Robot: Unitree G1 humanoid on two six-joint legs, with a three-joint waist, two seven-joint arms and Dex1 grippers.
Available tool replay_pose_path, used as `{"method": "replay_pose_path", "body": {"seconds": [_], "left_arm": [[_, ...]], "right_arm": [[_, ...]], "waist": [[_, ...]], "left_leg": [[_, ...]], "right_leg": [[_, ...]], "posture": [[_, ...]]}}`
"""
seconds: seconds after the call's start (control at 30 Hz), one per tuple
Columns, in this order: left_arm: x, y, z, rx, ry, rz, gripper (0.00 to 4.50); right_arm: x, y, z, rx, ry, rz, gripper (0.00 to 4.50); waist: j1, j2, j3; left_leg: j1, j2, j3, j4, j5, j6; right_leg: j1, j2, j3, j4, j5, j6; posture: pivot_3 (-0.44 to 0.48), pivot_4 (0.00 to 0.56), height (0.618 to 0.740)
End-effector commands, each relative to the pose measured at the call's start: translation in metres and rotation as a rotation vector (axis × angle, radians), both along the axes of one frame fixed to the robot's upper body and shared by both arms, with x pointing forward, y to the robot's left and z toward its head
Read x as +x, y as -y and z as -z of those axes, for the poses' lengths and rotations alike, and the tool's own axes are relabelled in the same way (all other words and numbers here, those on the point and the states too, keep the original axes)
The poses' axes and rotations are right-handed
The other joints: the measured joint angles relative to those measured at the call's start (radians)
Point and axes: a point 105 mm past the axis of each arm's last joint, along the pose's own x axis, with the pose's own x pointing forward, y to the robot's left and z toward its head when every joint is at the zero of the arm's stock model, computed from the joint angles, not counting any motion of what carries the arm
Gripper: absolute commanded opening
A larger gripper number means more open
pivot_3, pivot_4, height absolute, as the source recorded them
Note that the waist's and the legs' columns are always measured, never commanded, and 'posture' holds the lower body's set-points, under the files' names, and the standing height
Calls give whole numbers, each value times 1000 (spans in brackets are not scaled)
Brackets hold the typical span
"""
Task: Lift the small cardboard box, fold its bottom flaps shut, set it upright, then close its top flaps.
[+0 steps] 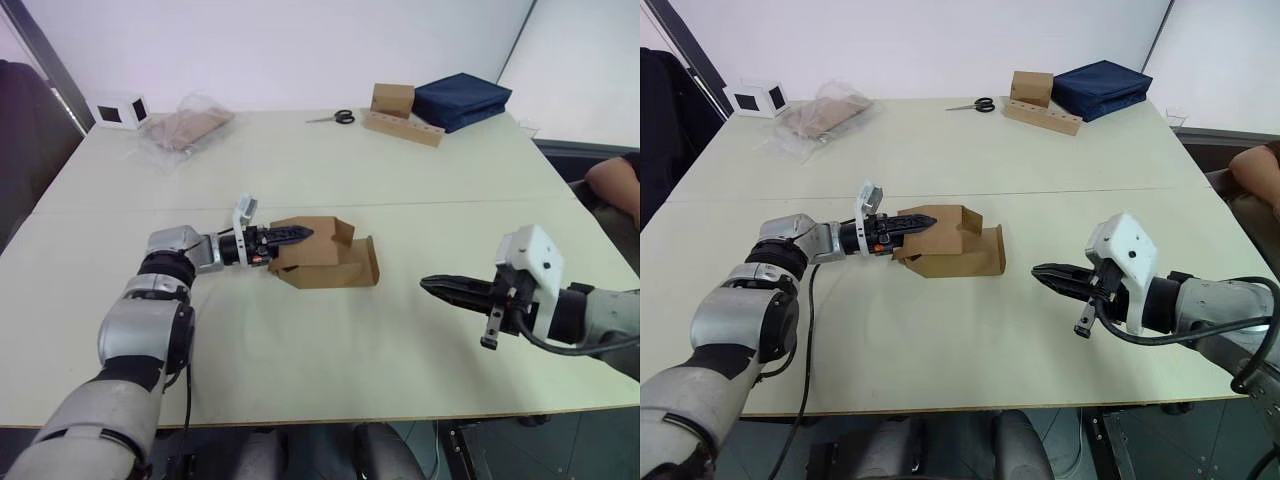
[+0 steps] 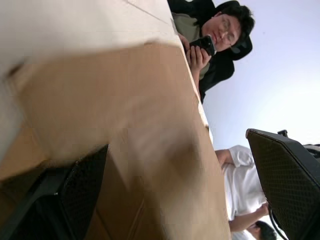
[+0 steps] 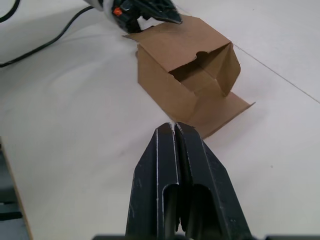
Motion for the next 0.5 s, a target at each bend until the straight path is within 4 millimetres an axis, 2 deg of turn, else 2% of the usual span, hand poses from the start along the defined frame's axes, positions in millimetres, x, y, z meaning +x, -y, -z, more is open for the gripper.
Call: {"method": "replay_pose_path", "body": {"seconds": [0.03, 0.47, 0.5], "left_arm": [[5, 3, -20, -29, 56, 7, 4467], [5, 4, -19, -14, 67, 12, 4467], [5, 4, -18, -13, 68, 13, 3978]], "right_arm": [[-3, -2, -10, -17, 50, -7, 0], [-4, -3, -9, -17, 50, -4, 0], [-4, -3, -9, -17, 50, -4, 0]], "waist": [[0, 0, 0], [0, 0, 0], [0, 0, 0]], "left_leg": [[0, 0, 0, 0, 0, 0], [0, 0, 0, 0, 0, 0], [0, 0, 0, 0, 0, 0]], "right_leg": [[0, 0, 0, 0, 0, 0], [0, 0, 0, 0, 0, 0], [0, 0, 0, 0, 0, 0]], "posture": [[0, 150, 740], [0, 150, 740], [0, 150, 740]]}}
